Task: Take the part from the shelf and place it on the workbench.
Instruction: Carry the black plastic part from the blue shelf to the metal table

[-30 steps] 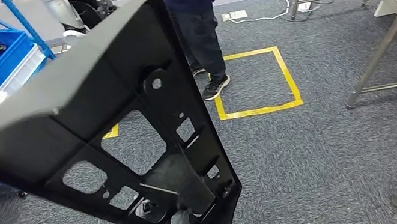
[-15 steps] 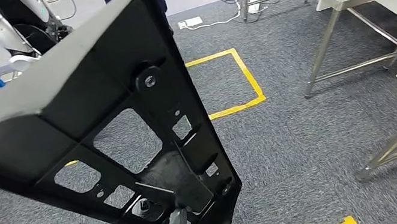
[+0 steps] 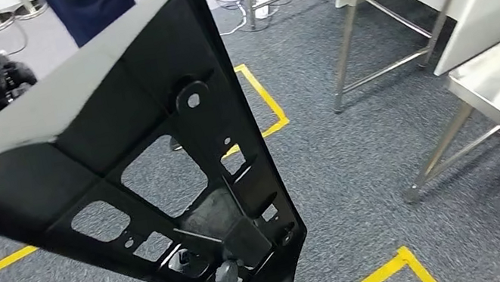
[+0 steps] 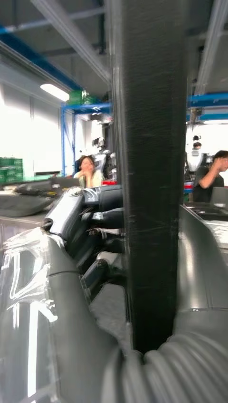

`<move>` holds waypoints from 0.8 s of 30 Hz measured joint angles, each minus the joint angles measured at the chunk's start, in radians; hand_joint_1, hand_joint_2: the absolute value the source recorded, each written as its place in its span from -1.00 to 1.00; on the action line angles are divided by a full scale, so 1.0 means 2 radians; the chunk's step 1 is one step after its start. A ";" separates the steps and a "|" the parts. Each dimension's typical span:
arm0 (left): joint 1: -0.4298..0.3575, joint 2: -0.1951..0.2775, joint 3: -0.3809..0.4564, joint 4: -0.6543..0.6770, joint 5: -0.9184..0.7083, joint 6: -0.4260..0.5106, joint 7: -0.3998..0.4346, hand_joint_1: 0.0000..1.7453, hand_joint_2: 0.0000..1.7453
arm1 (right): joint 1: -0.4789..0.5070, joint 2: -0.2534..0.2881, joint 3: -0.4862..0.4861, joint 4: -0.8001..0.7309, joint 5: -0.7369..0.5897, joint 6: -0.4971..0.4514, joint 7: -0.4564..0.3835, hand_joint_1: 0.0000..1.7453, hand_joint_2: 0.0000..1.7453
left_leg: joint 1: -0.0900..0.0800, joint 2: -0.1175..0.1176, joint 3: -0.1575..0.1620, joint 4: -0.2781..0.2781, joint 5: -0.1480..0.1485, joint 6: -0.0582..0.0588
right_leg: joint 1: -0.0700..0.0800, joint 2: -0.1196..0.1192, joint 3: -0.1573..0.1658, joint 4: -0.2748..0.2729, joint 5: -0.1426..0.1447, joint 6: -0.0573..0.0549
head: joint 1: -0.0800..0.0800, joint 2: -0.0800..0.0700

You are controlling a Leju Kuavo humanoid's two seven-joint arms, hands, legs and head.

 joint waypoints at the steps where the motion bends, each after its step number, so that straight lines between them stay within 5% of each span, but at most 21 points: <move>1: -0.001 0.000 0.000 0.000 0.000 0.000 0.000 1.00 1.00 | 0.000 0.000 0.000 0.000 -0.001 0.000 0.001 -1.00 -1.00 | 0.002 -0.007 -0.002 0.007 -0.007 -0.002 | 0.000 0.006 0.000 0.000 0.001 -0.003 | 0.000 0.000; 4: -0.001 0.000 -0.001 0.000 0.001 0.000 0.001 1.00 1.00 | -0.001 -0.001 0.000 0.000 -0.003 0.000 0.001 -1.00 -1.00 | 0.004 -0.043 -0.040 0.094 -0.054 -0.004 | -0.001 0.024 -0.001 -0.001 0.003 -0.011 | -0.001 0.000; 6: -0.001 0.001 -0.001 0.000 0.001 0.000 0.001 1.00 1.00 | -0.001 -0.001 -0.001 0.000 -0.003 0.000 0.001 -1.00 -1.00 | 0.004 -0.051 -0.066 0.147 -0.069 -0.003 | 0.000 0.038 -0.002 -0.001 0.004 -0.013 | -0.001 0.000; 8: -0.001 0.001 -0.001 0.000 0.001 0.000 0.001 1.00 1.00 | 0.000 -0.001 -0.001 0.000 -0.002 0.000 0.001 -1.00 -1.00 | 0.003 -0.055 -0.060 0.128 -0.048 0.001 | 0.001 0.053 -0.002 -0.001 0.005 -0.014 | -0.001 0.000; 11: 0.001 0.003 0.000 -0.002 0.000 0.003 0.002 1.00 1.00 | 0.000 0.001 -0.001 0.000 0.003 0.000 0.002 -1.00 -1.00 | 0.001 -0.085 -0.018 0.028 -0.002 0.010 | 0.001 0.072 -0.002 0.000 0.006 -0.011 | -0.001 0.000; 13: 0.007 0.008 0.003 -0.010 -0.001 0.007 0.004 1.00 1.00 | 0.000 0.005 -0.001 0.000 0.008 0.000 0.004 -1.00 -1.00 | -0.001 -0.098 -0.010 0.005 0.003 0.012 | -0.001 0.082 -0.006 -0.001 0.009 -0.006 | -0.001 0.000; 15: 0.012 0.015 0.007 -0.018 -0.001 0.010 0.007 1.00 1.00 | 0.002 0.008 0.000 0.000 0.012 -0.001 0.003 -1.00 -1.00 | -0.002 -0.089 -0.009 0.001 0.006 0.013 | -0.003 0.087 -0.009 -0.002 0.011 0.000 | -0.001 0.000; 17: 0.015 0.019 0.009 -0.024 -0.001 0.012 0.008 1.00 1.00 | 0.003 0.010 0.000 0.000 0.013 -0.001 0.001 -1.00 -1.00 | 0.000 -0.078 -0.007 -0.007 0.011 0.017 | -0.001 0.066 -0.016 0.013 -0.001 0.004 | 0.000 0.000; 19: 0.019 0.022 0.011 -0.028 -0.002 0.012 0.010 1.00 1.00 | 0.002 0.011 0.000 0.000 0.013 -0.002 -0.001 -1.00 -1.00 | 0.000 -0.064 -0.005 -0.010 0.013 0.020 | 0.001 0.036 -0.040 0.068 -0.033 0.005 | 0.001 0.000; 21: 0.022 0.024 0.013 -0.029 -0.002 0.012 0.012 1.00 1.00 | 0.001 0.012 0.000 0.000 0.011 -0.002 -0.002 -1.00 -1.00 | -0.001 -0.049 -0.006 -0.009 0.013 0.021 | 0.001 0.027 -0.064 0.125 -0.056 0.008 | 0.002 0.000; 22: 0.023 0.025 0.014 -0.029 -0.002 0.012 0.012 1.00 1.00 | 0.001 0.012 0.000 0.000 0.010 -0.002 -0.002 -1.00 -1.00 | -0.002 -0.042 -0.006 -0.009 0.013 0.021 | 0.001 0.026 -0.066 0.133 -0.055 0.009 | 0.002 0.000; 24: 0.022 0.025 0.014 -0.029 -0.002 0.011 0.013 1.00 1.00 | 0.001 0.012 0.000 0.000 0.004 -0.001 -0.002 -1.00 -1.00 | -0.001 -0.029 -0.006 -0.008 0.012 0.020 | 0.000 0.017 -0.039 0.088 -0.030 0.011 | 0.002 0.000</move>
